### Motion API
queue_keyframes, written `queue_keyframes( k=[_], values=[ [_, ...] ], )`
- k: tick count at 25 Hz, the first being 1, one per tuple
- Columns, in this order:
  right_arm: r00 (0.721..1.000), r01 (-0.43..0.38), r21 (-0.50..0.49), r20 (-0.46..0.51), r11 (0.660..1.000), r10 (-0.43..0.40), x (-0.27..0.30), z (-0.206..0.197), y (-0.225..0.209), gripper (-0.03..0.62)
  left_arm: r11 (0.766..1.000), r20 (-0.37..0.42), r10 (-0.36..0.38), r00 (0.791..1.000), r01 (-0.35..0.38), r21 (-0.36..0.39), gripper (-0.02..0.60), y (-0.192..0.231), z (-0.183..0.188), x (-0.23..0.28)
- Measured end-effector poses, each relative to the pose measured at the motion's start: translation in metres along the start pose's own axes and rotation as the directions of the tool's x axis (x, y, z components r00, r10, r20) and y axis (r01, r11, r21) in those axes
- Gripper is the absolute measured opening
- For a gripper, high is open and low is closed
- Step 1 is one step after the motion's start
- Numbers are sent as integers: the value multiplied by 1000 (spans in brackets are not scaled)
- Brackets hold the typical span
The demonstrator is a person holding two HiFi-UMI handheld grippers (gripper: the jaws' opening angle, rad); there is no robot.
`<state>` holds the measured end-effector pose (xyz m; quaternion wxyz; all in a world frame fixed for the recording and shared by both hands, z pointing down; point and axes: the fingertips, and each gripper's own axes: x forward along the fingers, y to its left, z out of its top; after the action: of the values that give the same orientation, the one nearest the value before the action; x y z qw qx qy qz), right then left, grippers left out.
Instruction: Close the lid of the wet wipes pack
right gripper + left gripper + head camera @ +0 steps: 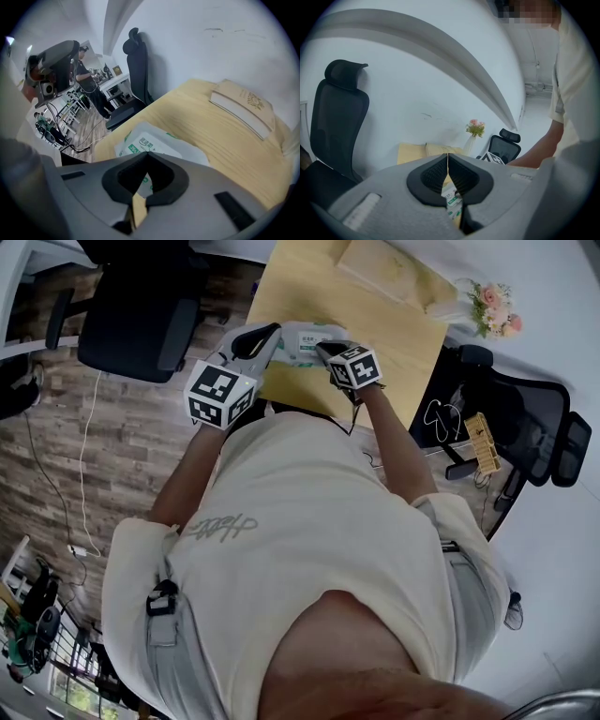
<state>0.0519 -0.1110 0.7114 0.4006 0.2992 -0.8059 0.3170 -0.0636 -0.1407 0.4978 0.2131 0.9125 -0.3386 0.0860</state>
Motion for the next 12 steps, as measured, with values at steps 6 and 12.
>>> queue_keyframes(
  k=[6,12],
  values=[
    [1000,2,18,-18,1000,-1,6,-4,0,3,1000,-2,-4,1000,4,-7,17,9,-2,4],
    [1000,6,50,-14,999,-5,9,-6,-1,3,1000,1,-3,1000,3,-7,17,16,1,7]
  ],
)
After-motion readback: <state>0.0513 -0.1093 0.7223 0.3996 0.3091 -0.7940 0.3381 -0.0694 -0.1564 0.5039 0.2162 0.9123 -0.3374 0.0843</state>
